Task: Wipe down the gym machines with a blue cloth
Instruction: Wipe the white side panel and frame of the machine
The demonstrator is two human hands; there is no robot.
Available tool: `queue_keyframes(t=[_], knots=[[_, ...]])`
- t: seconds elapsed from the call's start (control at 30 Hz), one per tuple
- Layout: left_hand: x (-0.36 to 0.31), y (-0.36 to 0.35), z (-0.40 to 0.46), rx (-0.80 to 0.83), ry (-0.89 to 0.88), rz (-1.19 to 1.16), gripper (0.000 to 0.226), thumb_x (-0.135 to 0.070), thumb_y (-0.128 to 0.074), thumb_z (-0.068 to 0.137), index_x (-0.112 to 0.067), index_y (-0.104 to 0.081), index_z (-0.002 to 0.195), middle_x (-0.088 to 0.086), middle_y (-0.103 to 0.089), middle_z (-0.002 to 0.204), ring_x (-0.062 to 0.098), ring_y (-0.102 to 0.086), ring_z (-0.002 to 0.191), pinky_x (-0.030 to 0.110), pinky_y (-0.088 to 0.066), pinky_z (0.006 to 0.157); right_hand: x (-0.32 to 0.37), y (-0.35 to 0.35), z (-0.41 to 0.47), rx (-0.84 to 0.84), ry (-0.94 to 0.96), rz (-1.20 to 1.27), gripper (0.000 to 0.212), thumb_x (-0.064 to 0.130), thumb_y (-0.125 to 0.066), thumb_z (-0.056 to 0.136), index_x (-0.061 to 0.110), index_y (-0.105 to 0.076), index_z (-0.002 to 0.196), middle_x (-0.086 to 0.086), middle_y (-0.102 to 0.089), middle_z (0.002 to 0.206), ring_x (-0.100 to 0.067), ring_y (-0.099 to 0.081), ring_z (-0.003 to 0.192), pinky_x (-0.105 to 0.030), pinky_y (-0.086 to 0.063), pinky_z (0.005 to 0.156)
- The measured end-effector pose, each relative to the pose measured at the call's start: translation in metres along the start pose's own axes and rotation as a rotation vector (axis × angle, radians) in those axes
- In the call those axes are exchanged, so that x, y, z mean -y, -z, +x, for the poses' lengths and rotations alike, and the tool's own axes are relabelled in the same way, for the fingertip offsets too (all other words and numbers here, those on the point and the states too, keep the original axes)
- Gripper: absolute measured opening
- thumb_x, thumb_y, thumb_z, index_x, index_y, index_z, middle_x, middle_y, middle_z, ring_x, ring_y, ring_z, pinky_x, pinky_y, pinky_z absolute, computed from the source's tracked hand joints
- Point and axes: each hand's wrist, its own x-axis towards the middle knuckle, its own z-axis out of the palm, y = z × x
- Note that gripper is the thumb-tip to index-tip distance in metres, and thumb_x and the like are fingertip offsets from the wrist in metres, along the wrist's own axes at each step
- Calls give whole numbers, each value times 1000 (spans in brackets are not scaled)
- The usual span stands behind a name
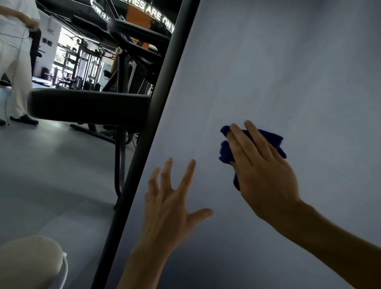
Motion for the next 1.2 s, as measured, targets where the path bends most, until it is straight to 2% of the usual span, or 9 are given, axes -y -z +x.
queue_keyframes(t=[0.1, 0.23, 0.4, 0.5, 0.67, 0.77, 0.87, 1.07, 1.2], knots=[[0, 0, -2, 22, -3, -32, 118, -89, -56, 73, -56, 23, 155, -3, 22, 169, 39, 5, 156, 62, -35, 117, 19, -6, 25, -32, 9, 27, 65, -1, -61, 91, -2, -39, 152, -14, -34, 163, -34, -24, 154, -48, -46, 109], [0, 4, -1, 33, -4, -55, 109, -89, -50, 77, -66, 35, 142, -10, 30, 166, 33, 14, 157, 56, -27, 122, 63, -8, 102, -53, 39, 118, 54, 7, -55, 95, -2, -45, 148, -13, -38, 160, -27, -26, 154, -36, -40, 114], [5, 4, -1, -17, -25, -74, 105, -91, -46, 72, -68, 25, 147, -11, 21, 168, 31, 5, 158, 56, -33, 120, 80, -8, 164, 62, 154, 16, 54, 15, -33, 106, 3, -26, 159, -12, -21, 168, -29, -7, 158, -39, -7, 127], [6, 4, -1, -43, -32, -73, 105, -94, -43, 71, -64, 13, 154, -5, 10, 172, 34, -4, 157, 57, -38, 114, 51, -6, 135, -42, 131, 39, 54, 12, -29, 101, 2, -36, 154, -13, -31, 164, -29, -16, 157, -39, -9, 127], [5, 6, 0, -5, -28, -60, 109, -87, -58, 76, -69, 23, 147, -8, 17, 169, 31, 2, 156, 55, -32, 119, -9, 11, 45, -72, 50, -39, 63, 17, -53, 98, 0, -33, 156, -13, -27, 166, -33, -14, 157, -50, -18, 126], [1, 11, -1, 70, -2, -36, 111, -85, -56, 79, -70, 38, 136, -12, 34, 162, 26, 17, 154, 50, -23, 124, -17, 12, 21, -57, -9, -42, 63, 12, -57, 99, -1, -33, 156, -13, -28, 166, -34, -16, 156, -52, -26, 124], [2, 11, -4, 70, 1, -63, 109, -87, -53, 78, -69, 34, 140, -17, 37, 161, 24, 19, 155, 51, -23, 124, 6, 10, 59, -95, 45, -43, 56, 5, -50, 97, -2, -40, 152, -12, -33, 163, -34, -20, 155, -47, -31, 122], [7, 6, -5, 14, -24, -110, 105, -91, -44, 70, -67, 22, 148, -23, 31, 163, 24, 12, 157, 53, -30, 123, 69, 3, 183, 32, 104, -60, 54, 18, -33, 107, 2, -26, 158, -12, -22, 167, -30, -7, 158, -41, -10, 128], [5, 5, -4, -26, -13, -130, 102, -92, -46, 72, -69, 16, 150, -21, 23, 166, 24, 7, 158, 54, -34, 121, 49, 8, 187, 36, 168, -151, 54, 17, -31, 107, 2, -26, 159, -14, -22, 167, -31, -8, 158, -43, -5, 129]])
